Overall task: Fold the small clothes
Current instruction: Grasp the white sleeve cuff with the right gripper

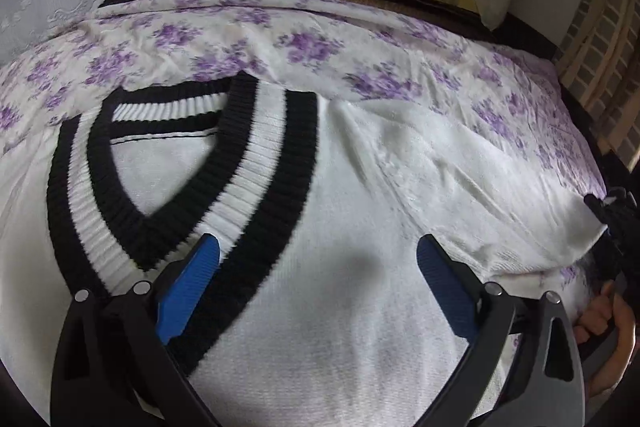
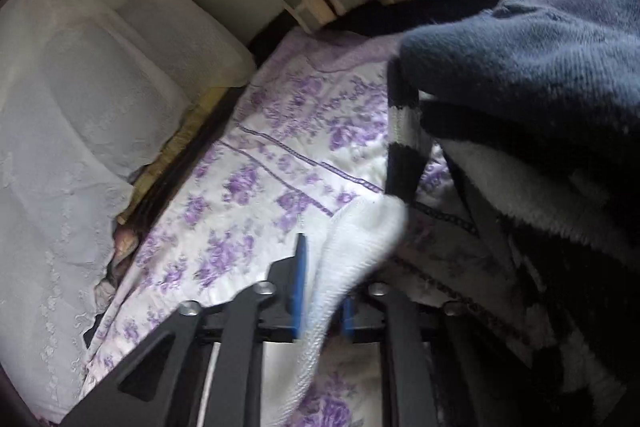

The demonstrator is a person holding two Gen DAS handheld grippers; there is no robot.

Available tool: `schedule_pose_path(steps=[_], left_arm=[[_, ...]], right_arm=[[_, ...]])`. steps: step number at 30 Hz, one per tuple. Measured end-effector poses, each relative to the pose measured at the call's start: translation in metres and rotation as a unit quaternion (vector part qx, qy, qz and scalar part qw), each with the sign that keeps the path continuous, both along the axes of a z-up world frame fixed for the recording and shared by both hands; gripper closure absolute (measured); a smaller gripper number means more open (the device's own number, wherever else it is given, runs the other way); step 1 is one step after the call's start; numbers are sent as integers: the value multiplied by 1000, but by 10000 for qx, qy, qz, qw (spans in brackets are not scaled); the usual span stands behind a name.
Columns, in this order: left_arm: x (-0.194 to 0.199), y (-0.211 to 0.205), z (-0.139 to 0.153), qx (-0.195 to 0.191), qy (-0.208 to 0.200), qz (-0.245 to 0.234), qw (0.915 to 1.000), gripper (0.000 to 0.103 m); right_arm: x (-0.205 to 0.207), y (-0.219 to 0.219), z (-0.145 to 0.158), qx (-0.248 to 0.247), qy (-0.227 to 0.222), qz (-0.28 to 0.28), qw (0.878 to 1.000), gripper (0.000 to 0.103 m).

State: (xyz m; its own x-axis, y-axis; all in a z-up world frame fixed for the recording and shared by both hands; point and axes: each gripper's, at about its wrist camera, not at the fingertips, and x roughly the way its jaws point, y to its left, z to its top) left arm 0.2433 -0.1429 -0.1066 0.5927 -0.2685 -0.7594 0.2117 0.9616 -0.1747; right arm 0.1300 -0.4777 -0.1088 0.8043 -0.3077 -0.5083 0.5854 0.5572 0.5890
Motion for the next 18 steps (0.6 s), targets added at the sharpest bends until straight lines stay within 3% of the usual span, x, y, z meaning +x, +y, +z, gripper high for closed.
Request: schedule_pose_path(steps=[3, 4, 5, 7, 8, 11, 13, 15, 18], left_arm=[[4, 4, -2, -103, 93, 15, 9999, 7], [4, 2, -3, -28, 96, 12, 9999, 7], [5, -2, -4, 119, 94, 0, 9999, 7], [4, -8, -6, 355, 64, -25, 9993, 6], [3, -9, -6, 402, 56, -33, 9992, 6], [4, -4, -4, 253, 57, -25, 9997, 6], [3, 0, -2, 131, 43, -4, 9999, 7], [3, 4, 1, 175, 91, 38, 9998, 22], [5, 19, 9, 115, 270, -41, 9996, 37]], right_arm=[[2, -1, -5, 148, 198, 19, 9997, 90], [5, -3, -8, 198, 412, -90, 9989, 86], [10, -6, -12, 307, 567, -119, 9978, 67], [11, -7, -12, 366, 482, -83, 9981, 65], [10, -8, -11, 377, 431, -90, 9983, 66], [10, -7, -10, 294, 282, 4, 9992, 97], [9, -6, -8, 214, 180, 49, 9996, 97], [7, -5, -6, 231, 49, 108, 9997, 97], [3, 0, 1, 121, -257, 328, 9991, 97]])
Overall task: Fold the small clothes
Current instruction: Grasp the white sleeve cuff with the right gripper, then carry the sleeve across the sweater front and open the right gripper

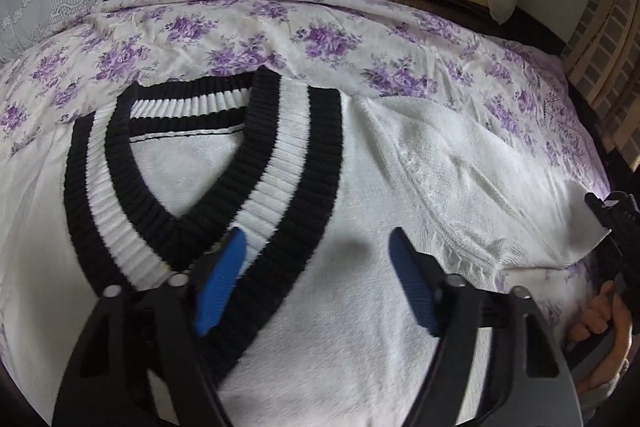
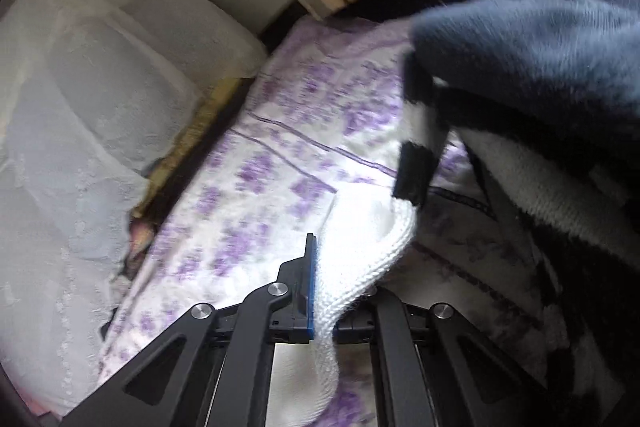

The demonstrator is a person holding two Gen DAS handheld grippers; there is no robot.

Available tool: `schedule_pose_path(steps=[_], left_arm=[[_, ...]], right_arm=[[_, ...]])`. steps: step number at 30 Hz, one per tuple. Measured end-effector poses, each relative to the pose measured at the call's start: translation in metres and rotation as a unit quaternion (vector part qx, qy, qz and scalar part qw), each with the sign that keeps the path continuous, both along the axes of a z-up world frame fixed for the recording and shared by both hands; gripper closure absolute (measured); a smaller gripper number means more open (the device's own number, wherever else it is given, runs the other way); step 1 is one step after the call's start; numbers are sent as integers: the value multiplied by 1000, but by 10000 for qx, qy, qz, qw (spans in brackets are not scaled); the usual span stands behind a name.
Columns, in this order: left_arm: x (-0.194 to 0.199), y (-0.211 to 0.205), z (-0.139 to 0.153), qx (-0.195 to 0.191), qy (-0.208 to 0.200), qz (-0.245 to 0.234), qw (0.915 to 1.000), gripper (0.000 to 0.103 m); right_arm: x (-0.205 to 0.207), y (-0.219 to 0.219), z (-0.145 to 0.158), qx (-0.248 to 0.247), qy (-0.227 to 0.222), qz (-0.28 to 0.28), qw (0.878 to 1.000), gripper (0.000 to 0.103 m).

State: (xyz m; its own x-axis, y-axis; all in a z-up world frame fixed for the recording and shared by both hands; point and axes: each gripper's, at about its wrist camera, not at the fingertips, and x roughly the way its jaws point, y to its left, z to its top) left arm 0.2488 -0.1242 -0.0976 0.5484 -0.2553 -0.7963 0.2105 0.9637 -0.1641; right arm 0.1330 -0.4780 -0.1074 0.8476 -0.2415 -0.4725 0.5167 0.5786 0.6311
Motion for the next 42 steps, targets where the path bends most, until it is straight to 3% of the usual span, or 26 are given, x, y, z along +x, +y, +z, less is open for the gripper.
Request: schedule_pose_path(steps=[2, 8, 15, 24, 32, 38, 42], left_arm=[[2, 21, 7, -67, 53, 79, 9999, 38], [9, 88, 16, 320, 4, 567, 9979, 39], [13, 153, 10, 25, 75, 1026, 9947, 39], [14, 167, -5, -95, 2, 1045, 9945, 35], [15, 188, 4, -606, 51, 1223, 9906, 35], [13, 206, 22, -481, -251, 1583, 9859, 34], [16, 216, 23, -315, -265, 1804, 9827, 34]], right_arm=[[-2, 9, 12, -248, -123, 222, 9994, 97], [5, 56, 59, -1185, -408, 881, 9882, 97], [27, 106, 94, -1381, -569, 1533, 9768, 97], [51, 184, 120, -1715, -568, 2171, 9593, 97], [70, 248, 124, -1977, -499, 2689, 9413, 97], [83, 305, 111, -2376, -179, 3210, 9166, 97], [97, 351, 81, -2774, 530, 3813, 8802, 91]])
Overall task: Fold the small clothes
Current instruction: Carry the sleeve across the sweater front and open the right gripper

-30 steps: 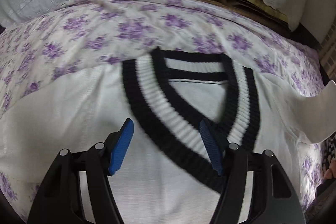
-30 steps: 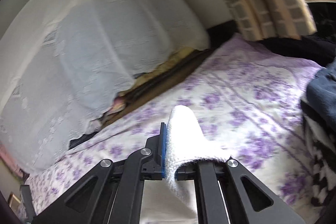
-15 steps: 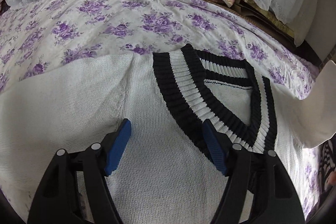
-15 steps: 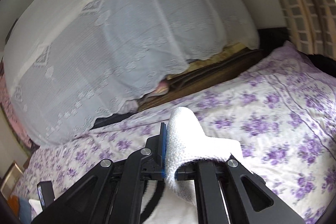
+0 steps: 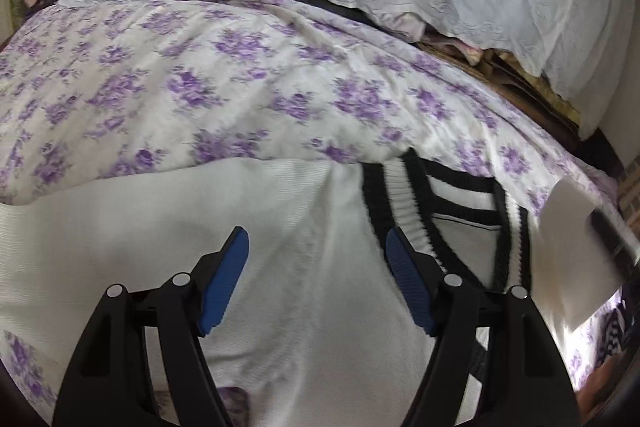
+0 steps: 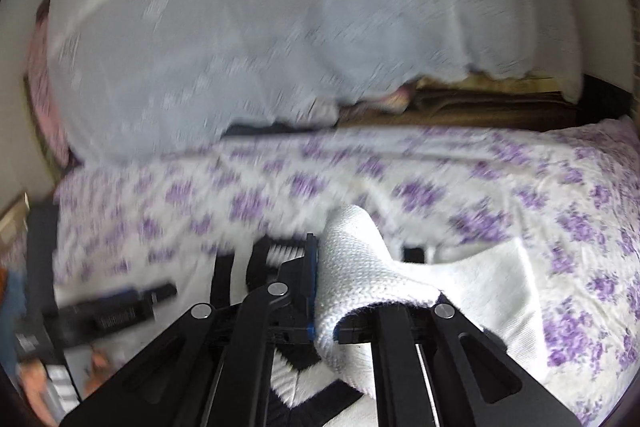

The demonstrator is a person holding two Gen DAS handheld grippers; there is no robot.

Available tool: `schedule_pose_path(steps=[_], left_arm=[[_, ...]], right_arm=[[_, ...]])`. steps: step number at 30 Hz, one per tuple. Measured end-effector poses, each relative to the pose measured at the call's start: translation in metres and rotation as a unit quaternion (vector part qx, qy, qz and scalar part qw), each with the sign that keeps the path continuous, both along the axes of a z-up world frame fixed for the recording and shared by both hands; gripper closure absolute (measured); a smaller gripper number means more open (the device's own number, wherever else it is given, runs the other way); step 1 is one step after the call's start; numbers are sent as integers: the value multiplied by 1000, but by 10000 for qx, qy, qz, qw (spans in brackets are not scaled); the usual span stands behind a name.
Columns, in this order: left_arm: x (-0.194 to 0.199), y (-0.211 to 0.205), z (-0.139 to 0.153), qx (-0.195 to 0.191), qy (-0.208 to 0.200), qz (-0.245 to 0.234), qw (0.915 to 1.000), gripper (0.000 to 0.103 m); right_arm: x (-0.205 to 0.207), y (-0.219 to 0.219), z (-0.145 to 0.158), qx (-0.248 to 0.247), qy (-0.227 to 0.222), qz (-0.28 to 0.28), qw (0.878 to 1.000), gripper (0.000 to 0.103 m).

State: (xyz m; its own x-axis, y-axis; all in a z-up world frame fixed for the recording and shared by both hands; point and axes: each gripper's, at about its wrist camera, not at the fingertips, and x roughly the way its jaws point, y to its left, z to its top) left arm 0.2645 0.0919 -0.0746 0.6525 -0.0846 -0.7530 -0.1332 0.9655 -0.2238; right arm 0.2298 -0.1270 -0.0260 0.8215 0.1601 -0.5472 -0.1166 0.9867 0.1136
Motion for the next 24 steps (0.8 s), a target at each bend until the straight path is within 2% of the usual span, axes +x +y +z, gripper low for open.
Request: schedule_pose_path(steps=[1, 2, 3, 4, 6, 8, 12, 16, 18, 21, 22, 24], left_arm=[[2, 2, -1, -9, 39, 35, 10000, 34], [3, 5, -3, -29, 88, 61, 9999, 34], [4, 6, -3, -41, 123, 78, 9999, 34], [4, 7, -5, -41, 149, 87, 9998, 34], [3, 7, -7, 12, 173, 98, 9998, 33], [3, 5, -7, 57, 187, 64, 9998, 31], [3, 1, -10, 151, 218, 3, 9996, 30], [3, -3, -12, 191, 263, -25, 9995, 29], [3, -5, -13, 213, 272, -37, 9994, 29], [2, -6, -11, 279, 229, -21, 9993, 28], [1, -5, -10, 287, 211, -4, 9994, 28], [2, -4, -9, 257, 203, 0, 9995, 26]], right_arm=[[6, 14, -13, -276, 353, 211, 9988, 87], [9, 26, -27, -462, 672, 458, 9956, 72], [9, 35, -40, -593, 920, 687, 9916, 67], [6, 41, -49, -719, 1046, 811, 9886, 66], [-6, 46, -55, -919, 1054, 969, 9854, 57], [-20, 37, -49, -778, 1006, 1009, 9867, 51], [-44, -1, -34, 205, 1113, 1018, 9883, 50], [-46, -45, -28, 1244, 1218, 572, 9831, 50], [-33, -64, -38, 1822, 1512, 226, 9713, 50], [-24, -84, -50, 2764, 1860, -82, 9428, 51], [-25, -88, -51, 2928, 1844, -150, 9381, 51], [-35, -93, -49, 3048, 1705, -359, 9363, 51]])
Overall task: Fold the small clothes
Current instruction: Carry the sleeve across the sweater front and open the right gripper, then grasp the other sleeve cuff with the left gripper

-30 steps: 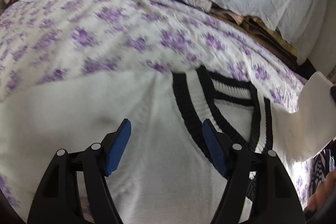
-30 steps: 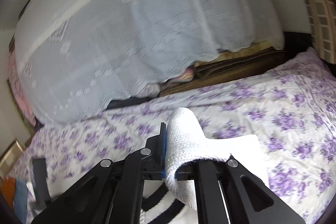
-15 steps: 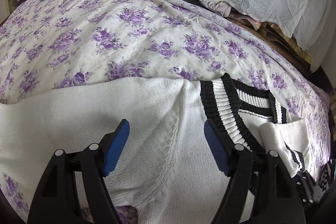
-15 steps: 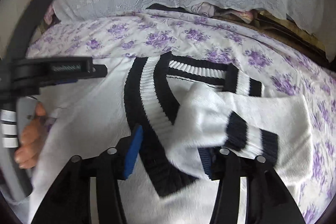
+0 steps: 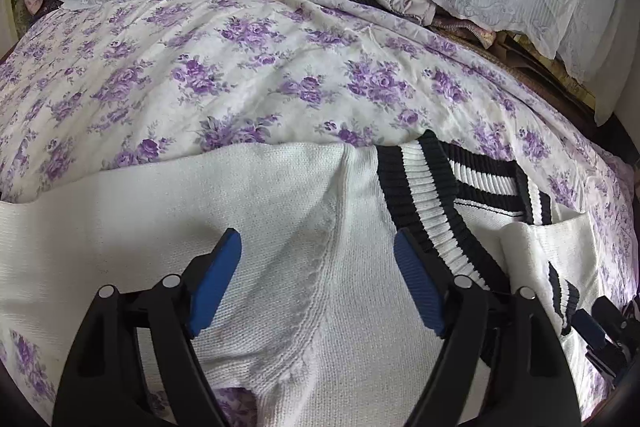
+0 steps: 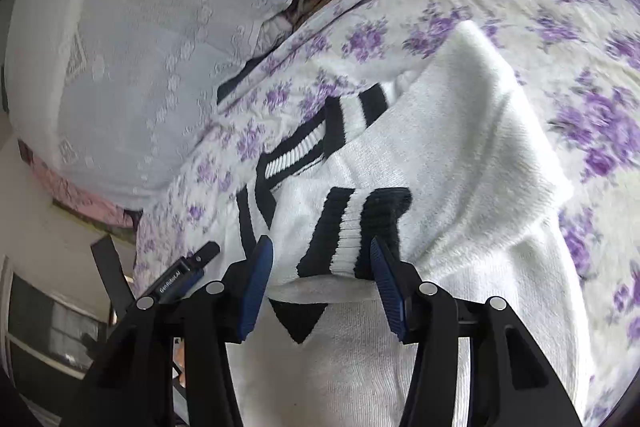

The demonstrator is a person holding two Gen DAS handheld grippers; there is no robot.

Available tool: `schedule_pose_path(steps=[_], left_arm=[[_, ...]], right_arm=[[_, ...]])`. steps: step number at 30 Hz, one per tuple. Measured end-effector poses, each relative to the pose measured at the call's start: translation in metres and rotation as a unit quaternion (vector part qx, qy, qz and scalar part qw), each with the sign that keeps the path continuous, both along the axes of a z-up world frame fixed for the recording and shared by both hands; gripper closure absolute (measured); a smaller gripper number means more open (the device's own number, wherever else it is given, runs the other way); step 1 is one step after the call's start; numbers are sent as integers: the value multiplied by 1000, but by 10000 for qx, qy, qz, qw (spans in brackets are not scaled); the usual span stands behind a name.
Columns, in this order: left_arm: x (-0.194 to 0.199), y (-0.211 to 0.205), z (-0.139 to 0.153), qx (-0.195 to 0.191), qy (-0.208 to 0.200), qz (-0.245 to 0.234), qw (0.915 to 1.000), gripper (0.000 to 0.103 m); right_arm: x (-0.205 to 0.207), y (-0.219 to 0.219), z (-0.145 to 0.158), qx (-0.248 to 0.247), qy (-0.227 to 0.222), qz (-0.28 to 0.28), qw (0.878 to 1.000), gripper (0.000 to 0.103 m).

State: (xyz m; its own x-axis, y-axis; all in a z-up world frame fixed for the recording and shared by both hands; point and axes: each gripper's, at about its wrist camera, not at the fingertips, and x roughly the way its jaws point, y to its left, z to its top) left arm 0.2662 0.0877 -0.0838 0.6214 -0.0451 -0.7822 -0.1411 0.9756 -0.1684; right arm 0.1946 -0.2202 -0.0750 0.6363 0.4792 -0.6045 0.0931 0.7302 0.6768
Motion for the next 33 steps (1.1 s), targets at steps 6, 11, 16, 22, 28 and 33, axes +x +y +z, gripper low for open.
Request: schedule_pose_path(steps=[6, 11, 16, 22, 28, 33], left_arm=[[0, -4, 1, 24, 8, -86, 10000, 26], [-1, -1, 8, 154, -100, -22, 9998, 26], [-3, 30, 23, 58, -223, 353, 9991, 26], [-4, 69, 26, -400, -141, 743, 9963, 25], [-5, 42, 23, -908, -123, -53, 9958, 25], [-8, -23, 9, -914, -131, -1267, 9876, 20]], right_arm=[[12, -3, -7, -558, 262, -244, 9978, 51], [32, 14, -10, -792, 257, -157, 9964, 90], [51, 98, 44, -1062, -645, 1078, 9864, 90], [44, 141, 54, -1073, -1054, 2019, 9678, 57], [45, 51, 28, -1505, -570, 823, 9835, 60], [54, -25, -4, -1505, -230, -75, 9883, 70]])
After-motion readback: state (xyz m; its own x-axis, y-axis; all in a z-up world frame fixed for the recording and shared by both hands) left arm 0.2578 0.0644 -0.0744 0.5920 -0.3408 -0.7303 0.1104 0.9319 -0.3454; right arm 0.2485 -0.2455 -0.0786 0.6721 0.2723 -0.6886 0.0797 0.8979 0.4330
